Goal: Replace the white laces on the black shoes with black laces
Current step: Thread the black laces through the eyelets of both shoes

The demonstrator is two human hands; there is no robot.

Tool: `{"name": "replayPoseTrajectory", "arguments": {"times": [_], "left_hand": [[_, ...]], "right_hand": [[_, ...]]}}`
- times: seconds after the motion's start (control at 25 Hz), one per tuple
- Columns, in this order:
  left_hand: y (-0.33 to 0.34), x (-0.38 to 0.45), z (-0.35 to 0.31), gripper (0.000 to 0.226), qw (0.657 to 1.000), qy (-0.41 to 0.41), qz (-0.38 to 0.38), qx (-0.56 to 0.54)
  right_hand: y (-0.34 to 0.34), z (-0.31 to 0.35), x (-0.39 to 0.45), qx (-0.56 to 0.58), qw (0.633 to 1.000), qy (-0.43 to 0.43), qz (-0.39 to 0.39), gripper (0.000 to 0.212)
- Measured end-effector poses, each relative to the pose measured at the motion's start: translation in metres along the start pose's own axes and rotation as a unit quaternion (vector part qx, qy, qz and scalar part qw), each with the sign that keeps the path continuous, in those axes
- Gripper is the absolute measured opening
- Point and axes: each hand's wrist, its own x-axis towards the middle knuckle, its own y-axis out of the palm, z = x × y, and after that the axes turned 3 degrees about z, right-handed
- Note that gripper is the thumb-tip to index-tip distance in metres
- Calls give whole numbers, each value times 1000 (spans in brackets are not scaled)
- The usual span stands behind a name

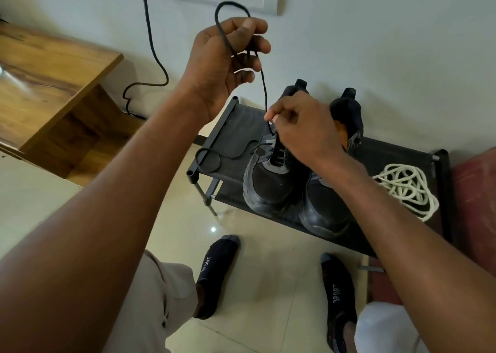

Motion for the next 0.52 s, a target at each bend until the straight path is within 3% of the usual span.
{"name": "replayPoseTrajectory", "arguments": {"times": [0.08,0.2,0.32,0.4,0.52], "left_hand": [[-7,0,3,21,996,-32,-81,1],[-15,-1,8,20,976,-112,-160,95],[-17,-5,17,19,943,-213,-172,190],[-18,-5,20,20,925,-239,-174,240],[-19,-2,24,22,905,-264,-152,298]], "right_hand": [[7,2,-6,-89,991,-31,99,25],[24,0,-15,-211,948,27,237,24],[29,3,-13,-227,957,34,177,37],[27,2,-11,-242,960,50,131,41],[21,1,-14,-149,976,127,92,19]]}}
